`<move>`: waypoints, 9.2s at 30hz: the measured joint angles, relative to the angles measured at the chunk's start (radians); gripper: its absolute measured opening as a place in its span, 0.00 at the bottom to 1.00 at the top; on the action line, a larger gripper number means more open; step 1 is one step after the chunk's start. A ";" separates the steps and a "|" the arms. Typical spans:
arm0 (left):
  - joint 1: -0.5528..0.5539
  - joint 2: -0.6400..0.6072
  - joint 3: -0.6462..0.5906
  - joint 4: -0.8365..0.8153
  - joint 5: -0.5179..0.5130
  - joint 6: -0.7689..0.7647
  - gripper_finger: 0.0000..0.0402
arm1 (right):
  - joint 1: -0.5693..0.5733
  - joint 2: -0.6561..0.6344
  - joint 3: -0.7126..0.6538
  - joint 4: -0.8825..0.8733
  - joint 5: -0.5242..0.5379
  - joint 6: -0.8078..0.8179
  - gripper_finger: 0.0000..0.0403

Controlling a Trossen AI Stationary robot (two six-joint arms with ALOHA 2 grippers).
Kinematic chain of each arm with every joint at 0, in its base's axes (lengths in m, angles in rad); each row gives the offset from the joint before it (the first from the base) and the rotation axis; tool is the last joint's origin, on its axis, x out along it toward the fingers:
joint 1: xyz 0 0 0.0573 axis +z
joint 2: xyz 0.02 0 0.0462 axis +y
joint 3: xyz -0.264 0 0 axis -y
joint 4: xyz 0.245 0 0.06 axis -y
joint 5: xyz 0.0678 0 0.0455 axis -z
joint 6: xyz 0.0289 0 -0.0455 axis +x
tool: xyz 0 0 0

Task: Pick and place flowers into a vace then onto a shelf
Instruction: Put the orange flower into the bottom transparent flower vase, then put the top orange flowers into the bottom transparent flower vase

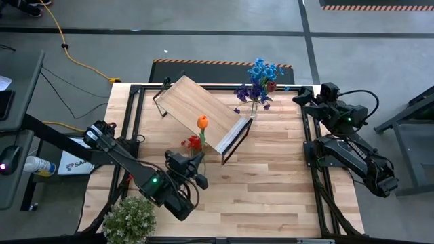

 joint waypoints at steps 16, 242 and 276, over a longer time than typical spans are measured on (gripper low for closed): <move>0.001 0.023 0.000 -0.076 -0.053 -0.009 0.05 | 0.000 0.000 0.000 0.000 0.002 0.000 0.69; 0.243 -0.280 -0.797 0.626 1.170 0.184 0.85 | 0.000 -0.001 0.000 -0.010 0.038 0.053 0.69; 0.241 -0.142 -0.799 0.709 1.227 0.191 0.85 | 0.000 -0.001 0.000 -0.013 0.063 0.053 0.69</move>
